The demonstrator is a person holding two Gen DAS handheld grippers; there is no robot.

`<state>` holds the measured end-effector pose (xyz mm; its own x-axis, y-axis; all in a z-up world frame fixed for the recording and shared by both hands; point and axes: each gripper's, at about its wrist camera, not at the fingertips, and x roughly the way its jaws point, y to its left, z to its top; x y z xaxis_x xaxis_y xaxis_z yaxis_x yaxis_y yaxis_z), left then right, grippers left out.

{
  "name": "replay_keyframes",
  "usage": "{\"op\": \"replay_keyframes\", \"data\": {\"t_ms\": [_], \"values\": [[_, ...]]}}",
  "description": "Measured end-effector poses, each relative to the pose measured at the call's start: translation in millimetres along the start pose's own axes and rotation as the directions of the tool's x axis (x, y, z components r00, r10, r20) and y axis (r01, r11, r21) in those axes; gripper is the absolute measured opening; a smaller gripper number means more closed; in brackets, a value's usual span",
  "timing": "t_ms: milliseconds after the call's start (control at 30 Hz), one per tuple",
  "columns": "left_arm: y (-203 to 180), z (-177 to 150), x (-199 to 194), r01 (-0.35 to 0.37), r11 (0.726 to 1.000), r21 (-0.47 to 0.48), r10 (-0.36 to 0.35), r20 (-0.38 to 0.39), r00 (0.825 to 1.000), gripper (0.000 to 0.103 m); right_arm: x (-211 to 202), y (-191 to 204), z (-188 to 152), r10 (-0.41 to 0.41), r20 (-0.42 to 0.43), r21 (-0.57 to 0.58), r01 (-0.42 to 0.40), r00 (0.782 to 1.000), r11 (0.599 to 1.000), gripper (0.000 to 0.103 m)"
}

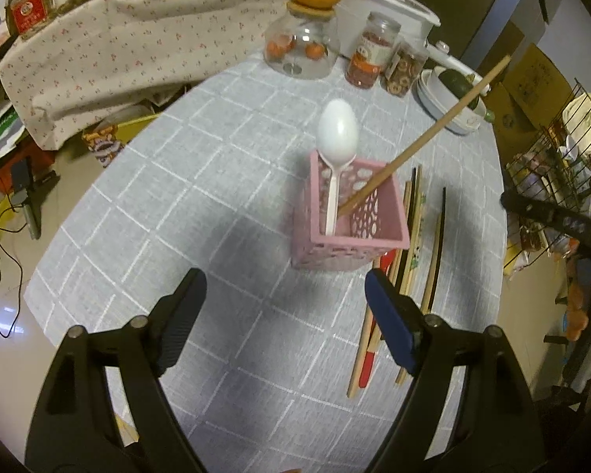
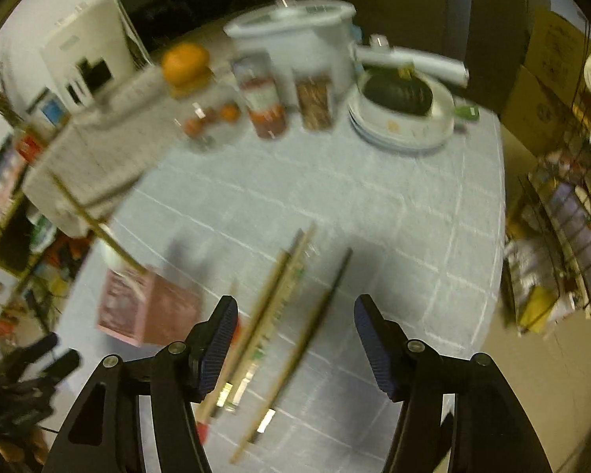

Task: Organize utensils
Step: 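Open the left gripper releasing the spoon while the right releases the chopstick into the basket, then grasp a black chopstick with the right gripper while the left grasps a wooden chopstick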

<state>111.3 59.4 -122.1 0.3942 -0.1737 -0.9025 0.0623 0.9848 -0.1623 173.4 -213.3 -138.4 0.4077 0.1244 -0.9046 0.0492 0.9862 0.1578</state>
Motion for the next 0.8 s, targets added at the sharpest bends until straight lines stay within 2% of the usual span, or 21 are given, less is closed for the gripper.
{"op": "replay_keyframes", "data": {"t_ms": [233, 367, 667, 800], "values": [[-2.6, -0.7, 8.0, -0.003, 1.0, -0.002, 0.003, -0.037, 0.999, 0.083, 54.3, -24.3, -10.7, -0.035, -0.143, 0.066, 0.045, 0.989, 0.997, 0.061], [-4.9, -0.9, 11.5, 0.001, 1.0, -0.004, -0.001, -0.054, 0.999, 0.083, 75.4, -29.3, -13.3, 0.005, -0.2, 0.099, 0.015, 0.98, 0.995, 0.039], [-12.6, -2.6, 15.9, 0.013, 1.0, 0.012, -0.012, -0.072, 0.997, 0.083, 99.4, -30.5, -16.6, 0.021, -0.261, 0.119, 0.011, 0.965, 0.993, 0.03], [-17.0, -4.6, 15.8, 0.017, 1.0, 0.025, -0.015, -0.074, 0.997, 0.083, 101.6, -35.3, -13.4, 0.028, -0.249, 0.141, 0.008, 0.968, 0.99, 0.03]]}}
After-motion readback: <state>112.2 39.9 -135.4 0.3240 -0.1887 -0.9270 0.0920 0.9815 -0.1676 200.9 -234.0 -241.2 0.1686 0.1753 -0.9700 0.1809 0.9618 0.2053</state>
